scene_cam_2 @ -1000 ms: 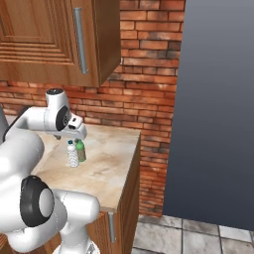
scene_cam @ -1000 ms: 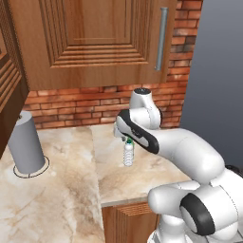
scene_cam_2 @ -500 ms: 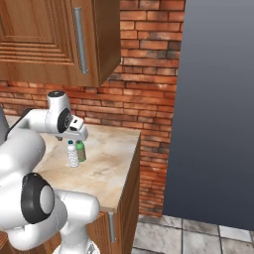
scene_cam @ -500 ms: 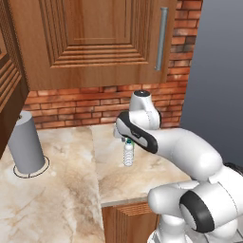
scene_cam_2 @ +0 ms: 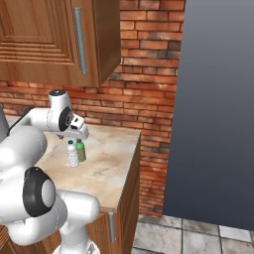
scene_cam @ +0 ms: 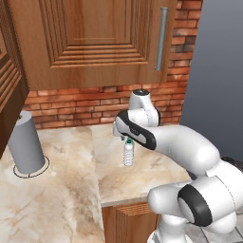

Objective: Place the drinks on the dining counter in a tight cluster.

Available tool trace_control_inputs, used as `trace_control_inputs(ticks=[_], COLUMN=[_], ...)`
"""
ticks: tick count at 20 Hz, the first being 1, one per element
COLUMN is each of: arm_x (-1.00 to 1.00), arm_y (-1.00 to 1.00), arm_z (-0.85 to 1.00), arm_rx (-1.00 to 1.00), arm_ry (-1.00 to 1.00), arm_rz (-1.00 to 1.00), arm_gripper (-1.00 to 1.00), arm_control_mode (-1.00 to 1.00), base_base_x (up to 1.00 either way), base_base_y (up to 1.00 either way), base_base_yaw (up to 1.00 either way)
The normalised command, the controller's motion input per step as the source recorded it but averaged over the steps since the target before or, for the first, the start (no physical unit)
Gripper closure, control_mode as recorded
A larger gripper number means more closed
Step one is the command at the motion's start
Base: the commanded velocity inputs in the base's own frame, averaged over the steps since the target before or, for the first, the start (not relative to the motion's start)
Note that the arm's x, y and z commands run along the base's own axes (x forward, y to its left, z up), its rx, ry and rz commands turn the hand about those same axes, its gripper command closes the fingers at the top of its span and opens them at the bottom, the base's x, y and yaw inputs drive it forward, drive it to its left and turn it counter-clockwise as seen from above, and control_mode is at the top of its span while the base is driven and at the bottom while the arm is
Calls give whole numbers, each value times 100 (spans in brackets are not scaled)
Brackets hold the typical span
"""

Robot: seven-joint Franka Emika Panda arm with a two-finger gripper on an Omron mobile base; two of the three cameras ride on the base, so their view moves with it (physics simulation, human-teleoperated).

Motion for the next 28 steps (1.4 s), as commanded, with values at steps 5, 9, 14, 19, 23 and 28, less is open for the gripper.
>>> trace_control_inputs(ticks=[5,9,14,19,23,28], arm_x=[4,8,11,1,0,0], arm_y=[7,2,0,0,0,0], arm_z=[-7,-5,-10,-12,-12,-15], arm_rx=[0,0,0,0,0,0], arm_ry=[0,0,0,0,0,0], arm_rz=[0,0,0,0,0,0], arm_gripper=[-100,-100,-100,-100,-100,-100], arm_control_mode=[-100,-100,-100,-100,-100,-100], base_base_x=[0,0,0,0,0,0], base_base_y=[0,0,0,0,0,0], base_base_yaw=[0,0,0,0,0,0])
